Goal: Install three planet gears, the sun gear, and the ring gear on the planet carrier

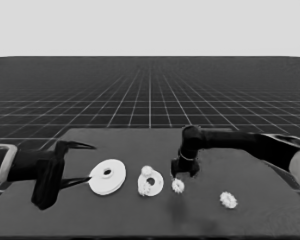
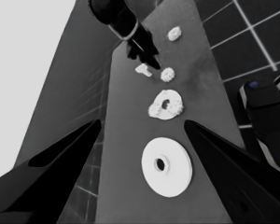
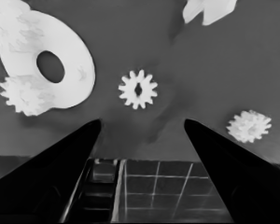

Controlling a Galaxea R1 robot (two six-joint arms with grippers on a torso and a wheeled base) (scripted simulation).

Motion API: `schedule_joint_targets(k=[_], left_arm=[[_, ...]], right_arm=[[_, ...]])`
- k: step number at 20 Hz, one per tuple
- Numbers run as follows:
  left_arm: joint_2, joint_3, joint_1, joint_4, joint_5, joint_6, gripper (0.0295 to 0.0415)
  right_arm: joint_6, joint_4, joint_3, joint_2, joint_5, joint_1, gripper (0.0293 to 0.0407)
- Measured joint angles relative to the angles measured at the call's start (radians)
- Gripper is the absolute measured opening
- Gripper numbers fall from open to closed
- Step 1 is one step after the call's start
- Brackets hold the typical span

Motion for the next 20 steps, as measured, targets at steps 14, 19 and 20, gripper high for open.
schedule_joint_targets(k=[14, 19, 20], left_arm=[[0.000, 0.000, 0.000, 0.000, 0.000, 0.001, 0.0385], [0.000, 0.000, 0.000, 0.000, 0.000, 0.001, 0.0385], [0.000, 0.000, 0.000, 0.000, 0.000, 0.001, 0.0385]], right_arm=[[-0.064, -0.178, -0.213, 0.072, 0.087, -0.212, 0.0385], [-0.065, -0.179, -0.214, 0.072, 0.088, -0.212, 0.0312], [-0.065, -0.179, -0.214, 0.072, 0.088, -0.212, 0.0312]])
